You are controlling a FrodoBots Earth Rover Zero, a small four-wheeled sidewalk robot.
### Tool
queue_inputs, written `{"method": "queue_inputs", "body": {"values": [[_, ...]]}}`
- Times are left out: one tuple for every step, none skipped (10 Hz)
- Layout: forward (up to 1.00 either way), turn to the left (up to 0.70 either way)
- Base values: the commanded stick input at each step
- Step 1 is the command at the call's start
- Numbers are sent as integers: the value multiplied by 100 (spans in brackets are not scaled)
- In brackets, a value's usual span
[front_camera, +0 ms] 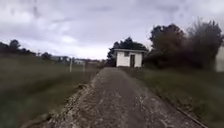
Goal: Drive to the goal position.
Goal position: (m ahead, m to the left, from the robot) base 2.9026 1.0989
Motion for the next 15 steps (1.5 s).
{"method": "queue_inputs", "body": {"values": [[100,-9],[100,-40],[100,-40],[100,-36],[100,-18],[100,-1],[100,0],[100,0],[100,0],[100,0],[100,0],[100,0],[100,0],[100,0],[100,0]]}}
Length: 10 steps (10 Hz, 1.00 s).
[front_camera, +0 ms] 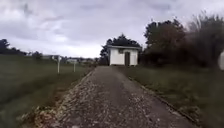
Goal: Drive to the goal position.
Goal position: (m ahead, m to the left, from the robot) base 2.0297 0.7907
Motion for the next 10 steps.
{"method": "queue_inputs", "body": {"values": [[100,0],[100,0],[100,0],[100,0],[100,0],[100,0],[100,0],[100,0],[100,0],[100,0]]}}
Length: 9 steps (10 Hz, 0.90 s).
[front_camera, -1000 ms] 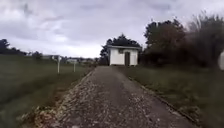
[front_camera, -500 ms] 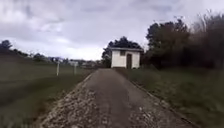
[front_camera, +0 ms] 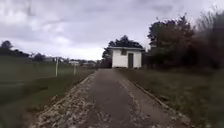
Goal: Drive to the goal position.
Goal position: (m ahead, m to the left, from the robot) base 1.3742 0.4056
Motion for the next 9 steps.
{"method": "queue_inputs", "body": {"values": [[100,0],[100,0],[100,0],[100,0],[100,0],[100,0],[100,0],[100,0],[100,0]]}}
